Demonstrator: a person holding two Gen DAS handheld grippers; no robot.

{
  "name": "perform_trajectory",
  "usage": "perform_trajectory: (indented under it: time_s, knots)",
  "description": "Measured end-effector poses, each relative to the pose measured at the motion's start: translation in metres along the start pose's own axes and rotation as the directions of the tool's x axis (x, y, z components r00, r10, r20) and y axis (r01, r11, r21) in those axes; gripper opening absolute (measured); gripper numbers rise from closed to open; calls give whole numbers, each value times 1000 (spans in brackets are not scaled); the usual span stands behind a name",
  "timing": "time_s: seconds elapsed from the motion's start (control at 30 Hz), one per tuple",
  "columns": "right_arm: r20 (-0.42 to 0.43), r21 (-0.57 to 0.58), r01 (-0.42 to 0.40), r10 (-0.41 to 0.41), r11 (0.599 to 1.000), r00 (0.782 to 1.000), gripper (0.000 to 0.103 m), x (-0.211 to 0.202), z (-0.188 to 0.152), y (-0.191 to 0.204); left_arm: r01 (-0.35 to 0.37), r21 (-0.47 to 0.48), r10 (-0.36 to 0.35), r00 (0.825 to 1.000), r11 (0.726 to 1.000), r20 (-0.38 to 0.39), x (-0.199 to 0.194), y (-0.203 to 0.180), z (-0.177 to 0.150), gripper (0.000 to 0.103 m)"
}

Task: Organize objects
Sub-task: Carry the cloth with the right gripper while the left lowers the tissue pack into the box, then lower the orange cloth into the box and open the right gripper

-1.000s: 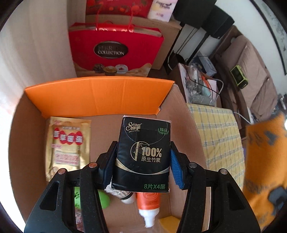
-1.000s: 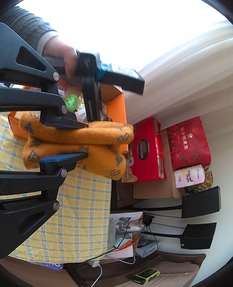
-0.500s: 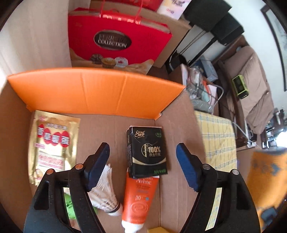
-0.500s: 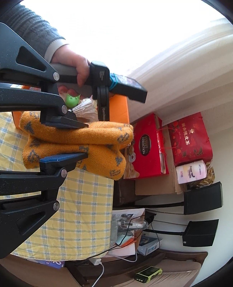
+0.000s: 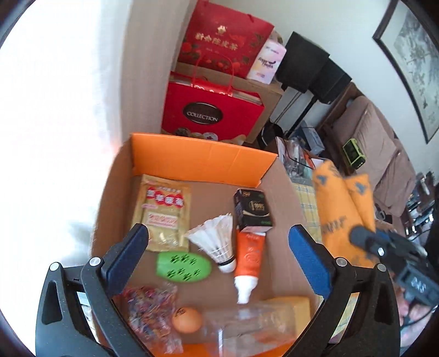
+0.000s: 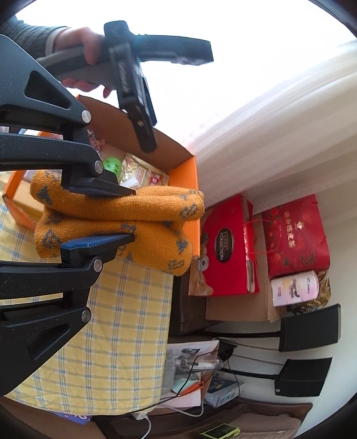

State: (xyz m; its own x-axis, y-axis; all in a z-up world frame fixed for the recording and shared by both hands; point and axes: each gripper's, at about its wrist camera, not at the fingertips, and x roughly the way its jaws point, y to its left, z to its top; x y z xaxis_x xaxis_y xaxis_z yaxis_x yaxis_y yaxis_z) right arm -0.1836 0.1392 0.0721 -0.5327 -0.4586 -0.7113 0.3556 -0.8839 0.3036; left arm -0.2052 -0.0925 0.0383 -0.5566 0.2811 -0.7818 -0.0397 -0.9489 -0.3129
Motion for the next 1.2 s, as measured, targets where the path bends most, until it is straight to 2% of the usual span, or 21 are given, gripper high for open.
perform_trajectory:
  time_s: [0.27,0.57,0.63,0.8,0.93,1.2]
  knots:
    - [-36,-39,28,-29,999,999,25,52,1,28,-37,7,37,997,999,69,-34,23,-33,102]
    - [-86,-9,54,-55,998,995,27,105,-11,37,-47,-6,47,997,999,63,-35,39,-49,102]
    - [-87,9,56,-55,998,995,33,110,-13,37,-53,-5,53,997,999,62,-34,39,-50,102]
    - [-85,64,59,-54,996,995,57,113,-15,31,-50,1,50,997,999,60,-35,39,-53,102]
    - [-65,46,67,-64,997,996,58,101,-12,30,-55,7,54,996,998,64,-37,38,-55,102]
    - [-22,15,57,-56,998,998,72,70,-12,27,-99,66,93,992,993,87,-42,20,-61,102]
